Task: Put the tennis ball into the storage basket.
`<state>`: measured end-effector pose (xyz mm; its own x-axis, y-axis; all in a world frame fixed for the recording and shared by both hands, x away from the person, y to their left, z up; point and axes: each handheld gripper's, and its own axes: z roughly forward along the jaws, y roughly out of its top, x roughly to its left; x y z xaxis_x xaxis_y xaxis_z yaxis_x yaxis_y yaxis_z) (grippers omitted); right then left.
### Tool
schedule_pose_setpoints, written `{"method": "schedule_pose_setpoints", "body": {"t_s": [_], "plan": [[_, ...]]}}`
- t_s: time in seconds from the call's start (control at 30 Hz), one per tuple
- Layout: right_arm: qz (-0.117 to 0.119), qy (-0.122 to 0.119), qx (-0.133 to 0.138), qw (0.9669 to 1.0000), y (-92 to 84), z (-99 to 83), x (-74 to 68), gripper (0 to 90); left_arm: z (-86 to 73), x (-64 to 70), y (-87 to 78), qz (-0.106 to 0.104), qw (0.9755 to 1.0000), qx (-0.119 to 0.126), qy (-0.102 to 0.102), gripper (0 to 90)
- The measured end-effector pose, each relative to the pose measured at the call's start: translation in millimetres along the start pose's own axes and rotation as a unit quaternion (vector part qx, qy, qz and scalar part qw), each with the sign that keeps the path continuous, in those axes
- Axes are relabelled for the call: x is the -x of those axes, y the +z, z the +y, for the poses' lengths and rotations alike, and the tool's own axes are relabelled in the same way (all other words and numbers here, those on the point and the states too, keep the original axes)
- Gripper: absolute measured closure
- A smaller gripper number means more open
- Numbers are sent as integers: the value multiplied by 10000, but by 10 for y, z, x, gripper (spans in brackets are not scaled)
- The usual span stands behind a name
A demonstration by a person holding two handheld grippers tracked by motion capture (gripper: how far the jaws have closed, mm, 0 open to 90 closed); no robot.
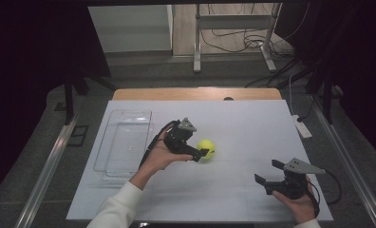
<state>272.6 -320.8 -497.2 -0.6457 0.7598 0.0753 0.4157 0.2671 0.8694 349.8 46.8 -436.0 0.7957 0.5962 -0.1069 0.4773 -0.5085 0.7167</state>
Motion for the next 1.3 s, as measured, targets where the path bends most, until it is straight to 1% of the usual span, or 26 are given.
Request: {"method": "schedule_pose_setpoints", "body": {"t_s": [0.13, 0.23, 0.4, 0.7, 0.93, 1.03, 1.13, 1.3], "plan": [[-2, 15, 1, 10000, -1, 0, 4, 78, 29, -12, 60, 12, 10000, -49, -21, 84], [-1, 11, -2, 10000, 1, -1, 4, 78, 47, -25, 111, 34, 9999, -129, 0, 82], [2, 22, -10, 10000, 3, -4, 6, 78, 87, -55, 197, 50, 9997, -215, -37, 80], [0, 25, -24, 10000, 4, -5, 10, 78, 124, -83, 241, 71, 9996, -284, -44, 77], [2, 23, -35, 10000, 7, -6, 10, 78, 151, -109, 294, 39, 9995, -320, -55, 75], [-1, 37, -33, 10000, 7, -8, 12, 78, 153, -122, 337, 47, 9991, -410, -76, 70], [0, 26, -29, 10000, 5, -5, 9, 78, 153, -125, 356, 36, 9990, -426, -88, 68], [10, 30, -36, 10000, 14, -10, 10, 78, 148, -157, 427, 44, 9985, -530, -113, 65]]}}
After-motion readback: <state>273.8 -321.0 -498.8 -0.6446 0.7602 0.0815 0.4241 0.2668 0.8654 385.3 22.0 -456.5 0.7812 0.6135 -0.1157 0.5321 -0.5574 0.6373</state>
